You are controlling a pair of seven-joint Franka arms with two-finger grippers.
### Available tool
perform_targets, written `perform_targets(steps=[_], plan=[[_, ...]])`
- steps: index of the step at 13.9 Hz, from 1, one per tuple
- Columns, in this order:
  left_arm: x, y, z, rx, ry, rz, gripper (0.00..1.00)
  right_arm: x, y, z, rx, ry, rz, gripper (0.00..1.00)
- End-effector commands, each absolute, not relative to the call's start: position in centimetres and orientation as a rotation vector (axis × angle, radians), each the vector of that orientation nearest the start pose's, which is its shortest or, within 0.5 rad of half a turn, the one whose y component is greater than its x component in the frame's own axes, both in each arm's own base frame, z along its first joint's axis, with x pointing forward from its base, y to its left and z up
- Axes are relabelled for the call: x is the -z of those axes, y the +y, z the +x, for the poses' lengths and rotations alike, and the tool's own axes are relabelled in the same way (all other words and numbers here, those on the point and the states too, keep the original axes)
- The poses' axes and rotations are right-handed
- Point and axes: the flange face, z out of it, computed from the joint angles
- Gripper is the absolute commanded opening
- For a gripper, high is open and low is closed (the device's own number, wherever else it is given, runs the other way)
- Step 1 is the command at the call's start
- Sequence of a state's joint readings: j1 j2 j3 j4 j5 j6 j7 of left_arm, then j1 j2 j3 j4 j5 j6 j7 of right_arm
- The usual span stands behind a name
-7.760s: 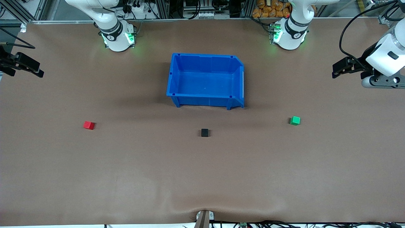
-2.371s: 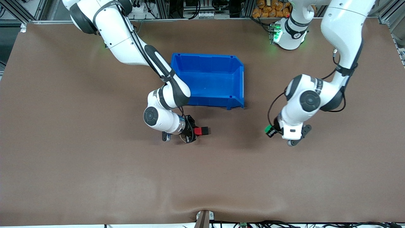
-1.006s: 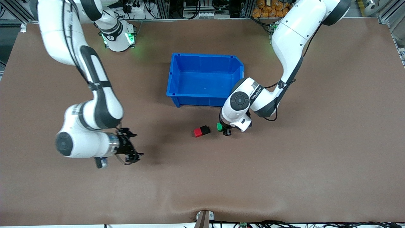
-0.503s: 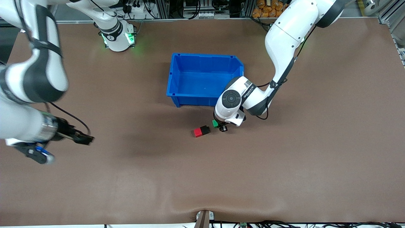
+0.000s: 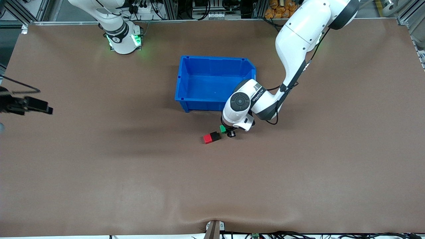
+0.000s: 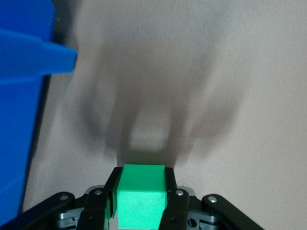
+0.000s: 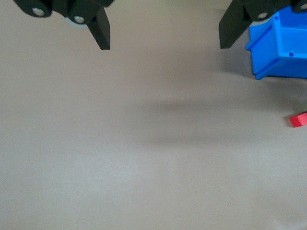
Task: Attach green and red cubes to black cube
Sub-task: 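Lower the green cube beside the black cube while the right gripper withdraws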
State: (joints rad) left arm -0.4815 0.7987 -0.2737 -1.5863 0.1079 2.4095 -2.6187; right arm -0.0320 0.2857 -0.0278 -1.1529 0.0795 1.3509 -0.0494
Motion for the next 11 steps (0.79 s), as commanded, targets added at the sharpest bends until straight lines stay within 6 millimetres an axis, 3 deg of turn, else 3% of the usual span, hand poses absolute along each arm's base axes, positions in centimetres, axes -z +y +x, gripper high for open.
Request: perform_targets(steps=[1, 4, 6, 7, 8, 9, 11], plan=[[-18.1, -46.7, 53.6, 0.203, 2.474, 1.778, 0.0, -65.3, -1.4, 56.8, -0.088, -0.05, -3.064, 1.0], [-18.4, -46.8, 54.8, 0.207, 2.44, 1.743, 0.0, -63.3, -1.8, 51.7, -0.02, -0.03, -3.069, 1.0], [-18.3, -46.6, 55.7, 0.193, 2.436, 1.73, 0.04, -62.6, -1.9, 51.3, -0.019, -0.01, -3.073, 1.0], [-18.2, -46.0, 56.2, 0.167, 2.428, 1.741, 0.26, -63.7, -1.9, 51.6, 0.011, -0.015, -3.081, 1.0], [-18.3, -45.9, 56.4, 0.143, 2.377, 1.804, 0.83, -66.7, -2.7, 52.2, 0.077, -0.011, -3.094, 1.0], [-18.6, -46.0, 56.4, 0.123, 2.308, 1.88, 1.0, -68.6, -2.9, 52.1, 0.07, -0.009, -3.106, 1.0], [-20.2, -47.0, 55.9, 0.038, 2.129, 2.051, 1.0, -68.9, -2.6, 52.0, 0.035, -0.004, -3.124, 1.0]])
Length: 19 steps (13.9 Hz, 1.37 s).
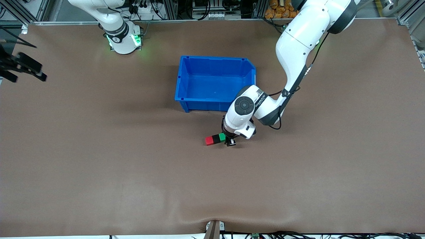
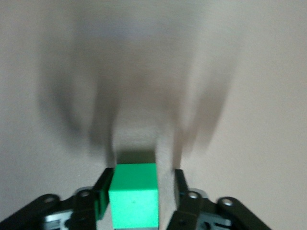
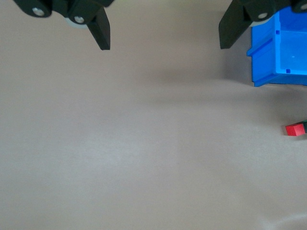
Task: Attach green and red cubes to black cube
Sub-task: 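Open the left gripper and lift it off the green cube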
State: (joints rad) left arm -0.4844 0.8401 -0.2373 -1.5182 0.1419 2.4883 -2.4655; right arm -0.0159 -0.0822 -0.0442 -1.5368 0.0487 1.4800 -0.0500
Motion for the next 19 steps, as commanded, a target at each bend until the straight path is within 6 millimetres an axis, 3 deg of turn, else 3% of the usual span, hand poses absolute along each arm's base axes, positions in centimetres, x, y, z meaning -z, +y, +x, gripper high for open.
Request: perform_targets(steps=[1, 6, 8, 11, 16, 19], plan=[[-21.1, -47.3, 55.9, -0.022, 2.067, 2.1, 1.0, -68.7, -2.6, 52.1, 0.028, -0.006, -3.123, 1.0], [-28.4, -46.8, 55.6, -0.171, 1.913, 2.305, 1.0, -67.4, -4.1, 52.8, -0.015, 0.025, -3.124, 1.0], [-31.2, -45.1, 56.3, -0.199, 1.83, 2.407, 1.0, -67.2, -4.3, 53.0, -0.017, 0.03, -3.124, 1.0], [-35.9, -39.1, 59.0, -0.202, 1.785, 2.52, 1.0, -67.2, -4.1, 53.0, -0.018, 0.024, -3.127, 1.0], [-44.1, -26.7, 62.7, -0.156, 1.653, 2.653, 1.0, -67.0, -4.4, 52.9, -0.033, 0.033, -3.137, 1.0], [-49.5, -19.0, 63.0, -0.073, 1.436, 2.766, 1.0, -66.9, -4.5, 52.9, -0.036, 0.036, -3.136, 1.0]])
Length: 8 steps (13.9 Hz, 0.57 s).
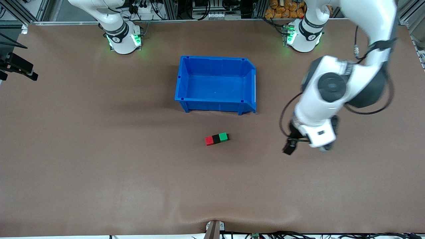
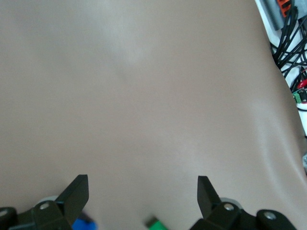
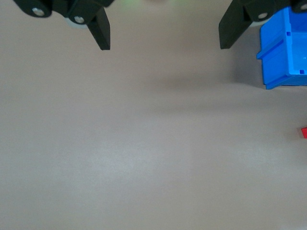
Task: Attach green and red cubes to black cube
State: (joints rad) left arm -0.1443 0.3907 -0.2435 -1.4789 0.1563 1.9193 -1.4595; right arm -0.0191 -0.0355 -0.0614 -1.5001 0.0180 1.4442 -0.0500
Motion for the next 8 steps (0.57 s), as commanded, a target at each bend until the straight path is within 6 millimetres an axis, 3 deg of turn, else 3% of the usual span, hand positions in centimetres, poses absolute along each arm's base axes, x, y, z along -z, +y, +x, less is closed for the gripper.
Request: perform_targets(steps=[1, 5, 8], plan=[[-50.8, -16.8, 62.8, 0.045, -1.386, -2.848, 1.0, -66.9, -4.4, 53.0, -0.038, 0.033, -3.136, 1.0], [-55.7, -11.6, 60.8, 0.014, -1.02, -2.981, 1.0, -66.4, -4.3, 53.0, -0.069, 0.038, -3.135, 1.0], [-57.9, -8.0, 59.0, 0.012, -0.73, -3.064, 1.0, -66.4, -4.3, 53.0, -0.069, 0.04, -3.133, 1.0]])
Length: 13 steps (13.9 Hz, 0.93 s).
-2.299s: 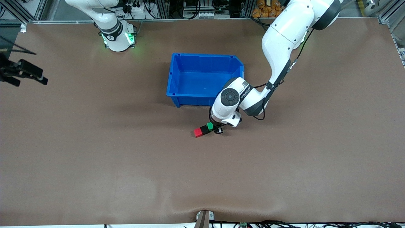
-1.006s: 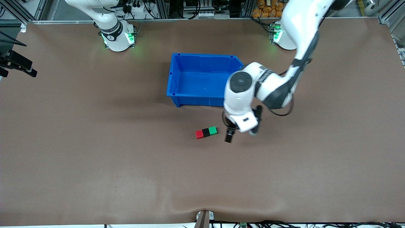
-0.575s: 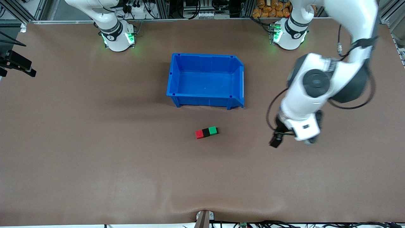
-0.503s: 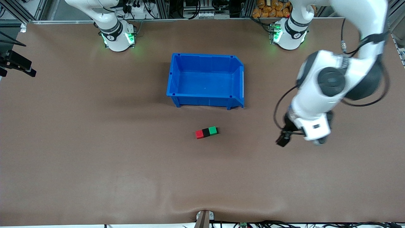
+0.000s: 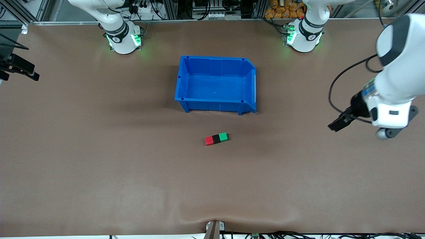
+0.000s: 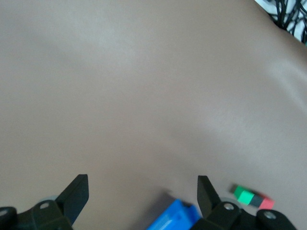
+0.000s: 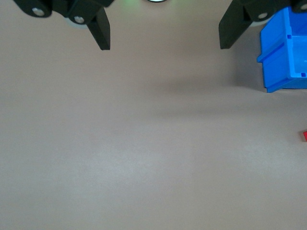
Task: Attach green and red cubes to black cube
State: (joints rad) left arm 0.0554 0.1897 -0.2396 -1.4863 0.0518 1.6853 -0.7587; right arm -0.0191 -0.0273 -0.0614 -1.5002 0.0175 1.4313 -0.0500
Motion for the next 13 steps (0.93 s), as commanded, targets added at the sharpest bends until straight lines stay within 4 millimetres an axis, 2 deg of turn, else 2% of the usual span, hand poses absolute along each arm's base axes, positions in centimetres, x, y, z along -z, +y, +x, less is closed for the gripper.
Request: perform_targets(steps=[1, 4, 7, 9, 13], plan=[[-58.2, -6.9, 58.1, 0.012, -0.617, -3.08, 1.0, -66.4, -4.3, 53.0, -0.069, 0.04, -3.133, 1.0], [-58.9, -4.5, 55.5, -0.038, -0.307, -3.114, 1.0, -66.4, -4.2, 53.0, -0.069, 0.04, -3.134, 1.0], [-59.7, -3.9, 54.4, -0.158, 0.073, -3.11, 1.0, -66.4, -4.3, 53.0, -0.069, 0.045, -3.133, 1.0], [-62.1, -3.6, 54.6, -0.086, 0.135, -3.115, 1.0, -66.4, -4.3, 53.0, -0.069, 0.045, -3.133, 1.0], [-65.0, -3.4, 53.9, -0.103, 0.134, -3.123, 1.0, -66.4, -4.4, 53.1, -0.069, 0.047, -3.133, 1.0]])
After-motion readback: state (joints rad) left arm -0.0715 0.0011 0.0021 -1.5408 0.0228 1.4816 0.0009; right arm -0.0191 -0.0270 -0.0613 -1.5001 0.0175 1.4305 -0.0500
